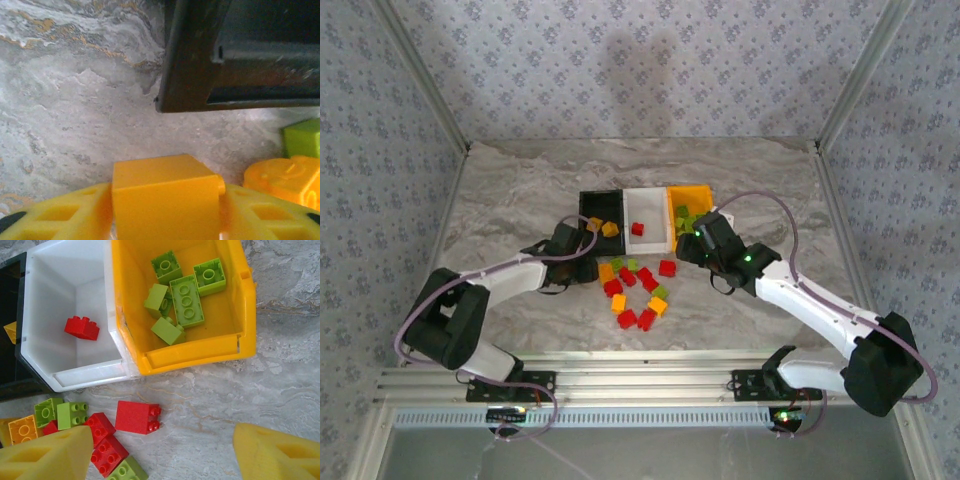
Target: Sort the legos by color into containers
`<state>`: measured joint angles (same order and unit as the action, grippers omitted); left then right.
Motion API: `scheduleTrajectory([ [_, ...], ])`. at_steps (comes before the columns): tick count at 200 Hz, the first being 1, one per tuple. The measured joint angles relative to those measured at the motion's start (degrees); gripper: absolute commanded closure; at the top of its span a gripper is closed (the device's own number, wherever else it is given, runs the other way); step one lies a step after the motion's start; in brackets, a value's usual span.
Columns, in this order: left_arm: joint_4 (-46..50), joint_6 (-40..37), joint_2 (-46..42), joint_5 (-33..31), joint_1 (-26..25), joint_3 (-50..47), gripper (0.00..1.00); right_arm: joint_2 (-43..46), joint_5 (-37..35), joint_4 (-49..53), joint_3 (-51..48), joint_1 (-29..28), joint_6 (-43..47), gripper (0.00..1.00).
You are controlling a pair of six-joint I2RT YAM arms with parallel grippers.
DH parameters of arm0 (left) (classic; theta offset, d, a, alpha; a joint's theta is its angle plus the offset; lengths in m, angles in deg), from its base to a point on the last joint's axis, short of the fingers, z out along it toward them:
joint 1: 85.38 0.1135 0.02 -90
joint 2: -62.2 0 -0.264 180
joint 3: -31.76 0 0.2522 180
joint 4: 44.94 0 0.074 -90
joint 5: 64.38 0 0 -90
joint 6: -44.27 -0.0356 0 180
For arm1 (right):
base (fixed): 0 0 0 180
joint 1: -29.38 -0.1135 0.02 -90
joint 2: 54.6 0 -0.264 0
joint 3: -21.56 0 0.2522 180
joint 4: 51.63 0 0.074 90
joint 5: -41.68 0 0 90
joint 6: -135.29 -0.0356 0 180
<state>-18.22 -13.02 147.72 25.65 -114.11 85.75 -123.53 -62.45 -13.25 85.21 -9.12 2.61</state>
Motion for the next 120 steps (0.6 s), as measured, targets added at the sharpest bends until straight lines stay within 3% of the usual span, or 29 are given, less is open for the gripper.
scheduleTrajectory([
  [44, 0.5, 0.3, -2.5, -0.2, 0.1, -0.7, 0.66, 0.3, 0.0, 0.0, 0.0, 0.1, 0.0, 0.24],
  [93, 7.4, 0.3, -14.9, -0.4, 0.1, -0.3, 0.68, 0.7, 0.0, -0.1, -0.5, 0.4, 0.0, 0.24],
  [120, 9.6, 0.3, -14.3, 0.3, 0.1, 7.0, 0.68, 0.7, 0.0, -0.4, -1.5, 0.4, -0.2, 0.24],
])
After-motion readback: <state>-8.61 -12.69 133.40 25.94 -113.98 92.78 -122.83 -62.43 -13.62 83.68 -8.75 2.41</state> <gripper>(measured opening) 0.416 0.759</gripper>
